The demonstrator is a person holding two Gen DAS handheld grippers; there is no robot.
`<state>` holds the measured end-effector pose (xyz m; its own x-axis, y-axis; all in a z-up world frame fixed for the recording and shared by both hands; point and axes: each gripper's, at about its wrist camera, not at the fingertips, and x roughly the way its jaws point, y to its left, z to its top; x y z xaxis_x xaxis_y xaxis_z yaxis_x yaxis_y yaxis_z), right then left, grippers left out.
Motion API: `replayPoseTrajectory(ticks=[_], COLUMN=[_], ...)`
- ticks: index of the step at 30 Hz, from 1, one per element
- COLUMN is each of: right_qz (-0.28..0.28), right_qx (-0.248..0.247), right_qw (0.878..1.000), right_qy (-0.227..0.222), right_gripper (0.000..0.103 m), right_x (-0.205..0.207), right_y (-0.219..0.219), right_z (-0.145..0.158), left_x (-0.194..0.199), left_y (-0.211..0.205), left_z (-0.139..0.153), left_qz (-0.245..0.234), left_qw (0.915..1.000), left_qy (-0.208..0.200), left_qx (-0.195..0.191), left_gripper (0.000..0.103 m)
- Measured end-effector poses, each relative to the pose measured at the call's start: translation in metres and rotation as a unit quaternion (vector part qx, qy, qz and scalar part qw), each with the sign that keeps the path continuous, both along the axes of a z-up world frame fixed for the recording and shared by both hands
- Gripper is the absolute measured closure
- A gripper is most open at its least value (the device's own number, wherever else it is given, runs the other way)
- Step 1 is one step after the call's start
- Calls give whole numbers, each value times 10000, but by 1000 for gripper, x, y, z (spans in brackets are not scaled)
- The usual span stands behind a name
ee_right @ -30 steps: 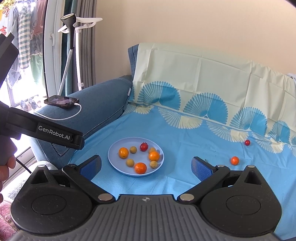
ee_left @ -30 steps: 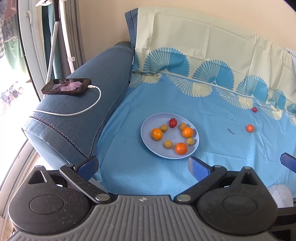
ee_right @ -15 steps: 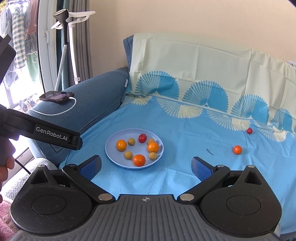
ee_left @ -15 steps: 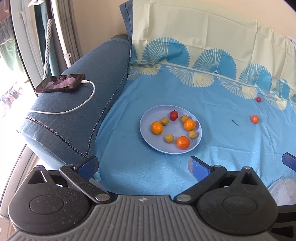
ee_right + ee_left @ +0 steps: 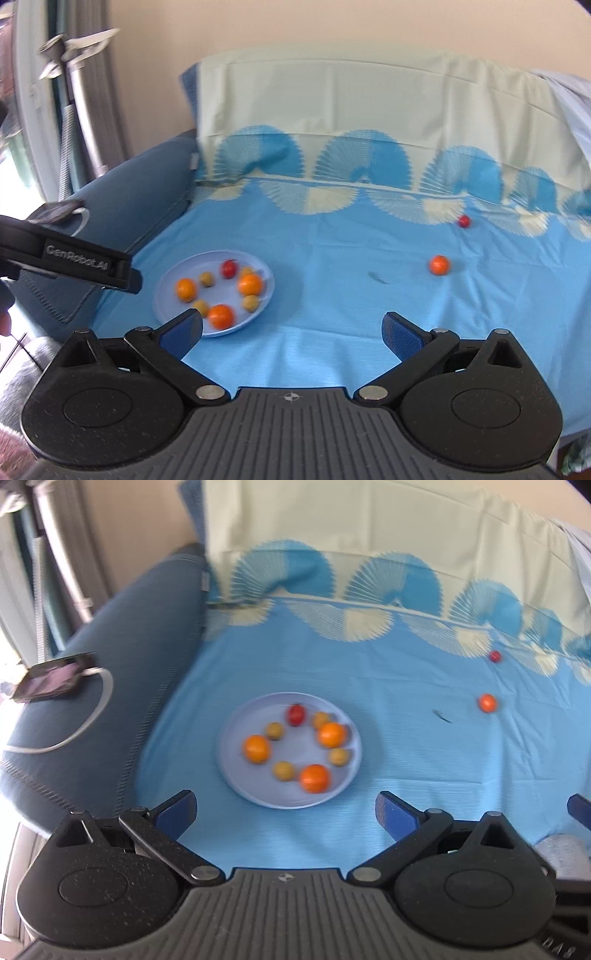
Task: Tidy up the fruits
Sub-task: 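Grasp a small orange with the left tool while the right tool grasps a red tomato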
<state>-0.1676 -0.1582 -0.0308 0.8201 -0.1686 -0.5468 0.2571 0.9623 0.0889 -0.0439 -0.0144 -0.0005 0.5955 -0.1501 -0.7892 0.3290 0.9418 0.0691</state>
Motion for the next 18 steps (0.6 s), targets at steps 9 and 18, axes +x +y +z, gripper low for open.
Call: replayPoseTrajectory(ticks=[9, 18], right_qz=[-1306, -2212], right_qx=[-121, -493], right_qw=[9913, 9739], right_qy=[52, -124], right_gripper=[1, 1], right_x=[0, 40], right_y=[-116, -287], right_z=[-15, -47], left_x=[43, 93], left_y=[-109, -286], left_z=[-30, -94], left_qz=[-710, -1801], left_qw=[9960, 9833], left_qy=[528, 244], left_qx=[-117, 75], left_gripper=[0, 0])
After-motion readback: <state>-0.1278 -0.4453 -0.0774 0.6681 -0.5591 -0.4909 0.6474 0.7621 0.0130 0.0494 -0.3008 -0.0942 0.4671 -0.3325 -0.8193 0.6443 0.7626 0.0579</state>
